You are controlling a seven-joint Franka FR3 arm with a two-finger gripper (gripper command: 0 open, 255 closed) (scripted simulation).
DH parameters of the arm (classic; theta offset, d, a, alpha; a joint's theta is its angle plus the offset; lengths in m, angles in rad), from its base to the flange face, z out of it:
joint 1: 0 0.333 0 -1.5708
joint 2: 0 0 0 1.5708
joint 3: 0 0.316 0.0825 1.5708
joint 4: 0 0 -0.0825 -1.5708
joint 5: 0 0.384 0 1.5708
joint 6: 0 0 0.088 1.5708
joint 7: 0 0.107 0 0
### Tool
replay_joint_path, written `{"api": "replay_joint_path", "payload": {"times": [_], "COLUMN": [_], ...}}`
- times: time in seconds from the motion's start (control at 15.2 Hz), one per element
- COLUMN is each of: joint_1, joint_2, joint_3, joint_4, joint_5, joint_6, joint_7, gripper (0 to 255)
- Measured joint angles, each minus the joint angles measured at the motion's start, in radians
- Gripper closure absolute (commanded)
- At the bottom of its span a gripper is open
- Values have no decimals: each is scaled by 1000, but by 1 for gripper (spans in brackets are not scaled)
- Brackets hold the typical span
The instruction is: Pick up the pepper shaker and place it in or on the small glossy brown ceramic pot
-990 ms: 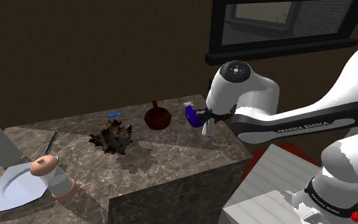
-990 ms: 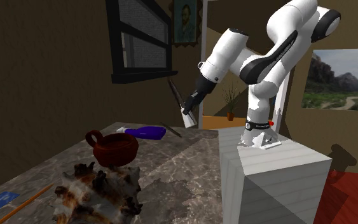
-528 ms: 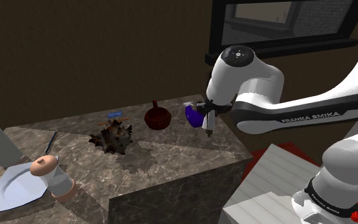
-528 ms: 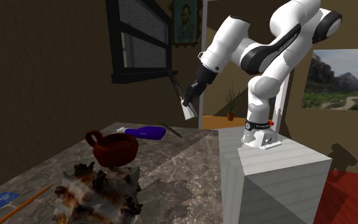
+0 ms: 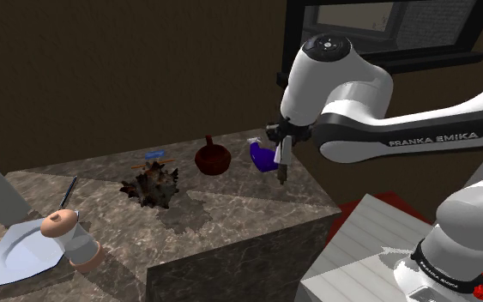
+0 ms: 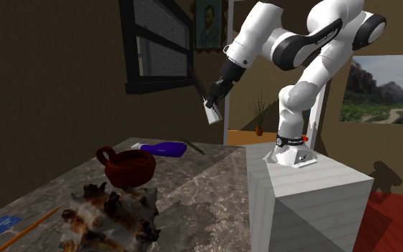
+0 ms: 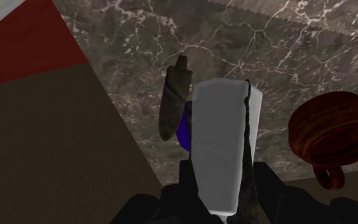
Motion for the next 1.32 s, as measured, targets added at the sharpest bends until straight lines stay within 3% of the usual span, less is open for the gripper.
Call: {"api": "replay_joint_path", "payload": {"times": [0.2,0.59,0.79,0.92,0.99,1.06,1.32], "joint_1": [-39,-257,-393,-447,-427,-370,-146], "joint_2": [47,295,468,663,766,866,1093], "joint_3": [25,216,374,483,503,481,352], "joint_4": [56,284,419,531,591,652,874], "joint_5": [-22,-186,-349,-541,-648,-745,-922], "joint_6": [-7,-12,-59,-148,-209,-262,-391], "joint_7": [10,123,232,346,400,445,480], "gripper": [255,255,255,255,255,255,255]}}
